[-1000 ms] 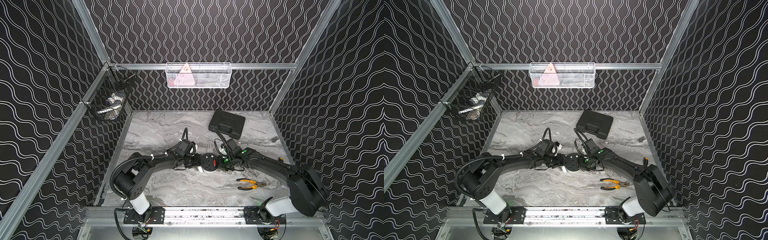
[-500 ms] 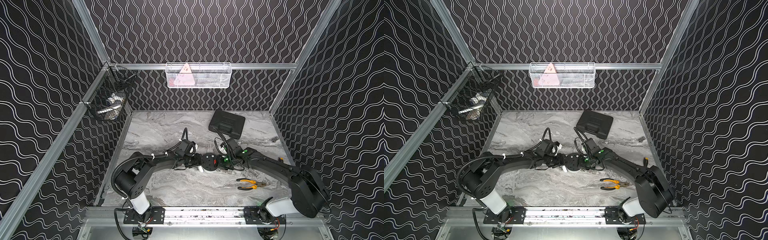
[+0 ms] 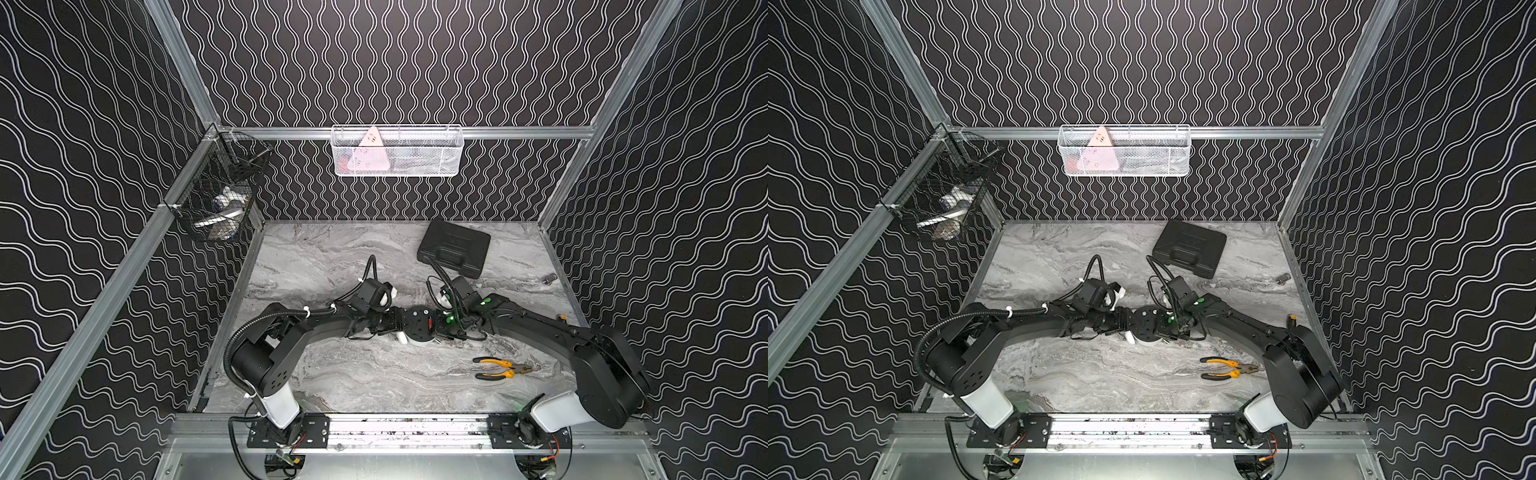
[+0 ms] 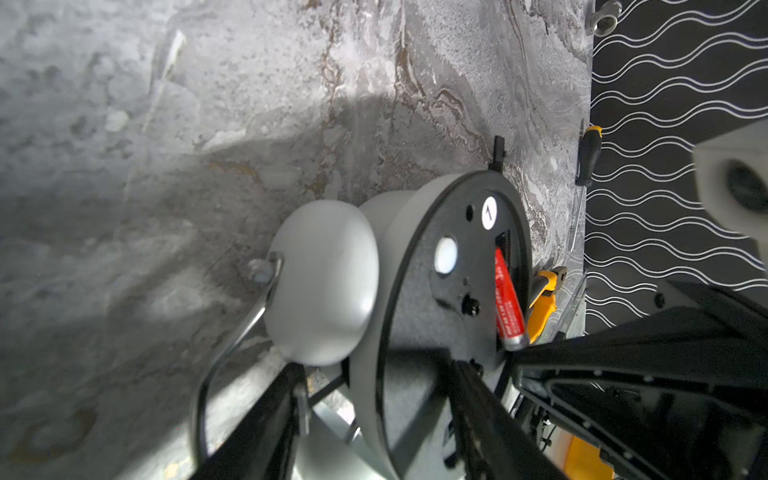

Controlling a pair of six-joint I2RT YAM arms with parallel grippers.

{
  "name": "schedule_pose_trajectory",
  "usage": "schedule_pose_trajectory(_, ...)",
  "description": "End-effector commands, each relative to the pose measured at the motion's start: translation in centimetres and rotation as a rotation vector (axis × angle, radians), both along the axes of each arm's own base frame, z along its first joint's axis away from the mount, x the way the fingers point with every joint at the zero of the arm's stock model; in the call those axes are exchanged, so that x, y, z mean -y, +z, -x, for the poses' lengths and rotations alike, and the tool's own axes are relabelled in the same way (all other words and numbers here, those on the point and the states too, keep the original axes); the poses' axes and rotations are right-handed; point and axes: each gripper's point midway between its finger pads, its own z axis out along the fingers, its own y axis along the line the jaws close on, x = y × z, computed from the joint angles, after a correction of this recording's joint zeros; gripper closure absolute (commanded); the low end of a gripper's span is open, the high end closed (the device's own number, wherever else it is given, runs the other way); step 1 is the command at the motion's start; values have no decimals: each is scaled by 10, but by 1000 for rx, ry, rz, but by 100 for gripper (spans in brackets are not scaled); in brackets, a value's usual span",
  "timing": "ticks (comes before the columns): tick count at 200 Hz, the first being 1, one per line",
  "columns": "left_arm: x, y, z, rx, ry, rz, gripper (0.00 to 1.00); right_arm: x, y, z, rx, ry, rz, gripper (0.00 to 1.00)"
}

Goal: Insert the battery into the alarm
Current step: Install the battery in the alarm.

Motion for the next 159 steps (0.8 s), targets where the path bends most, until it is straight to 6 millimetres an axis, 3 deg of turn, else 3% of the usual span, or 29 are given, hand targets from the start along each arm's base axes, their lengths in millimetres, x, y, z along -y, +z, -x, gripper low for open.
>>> schedule_pose_trajectory(1,-34,-38,20,-86,0,-209,43,7,-5,-6,1,-40,46,98)
schedule_pose_trajectory(39,-41,-45,24,-95,-15,-255,44,3,-8,-7,-24,-30,21,98)
schedule_pose_trajectory(71,-44,-43,20,-89,9,-269,44,-19,26,-5,30,41,-131,95)
schedule_pose_trajectory(95,-43,-42,19,-90,16,-266,45,-9,36,-4,54,25,-96,93)
schedule_pose_trajectory(159,-43,-38,17,-81,16,-262,45,12,21,-3,2,-9,58,92)
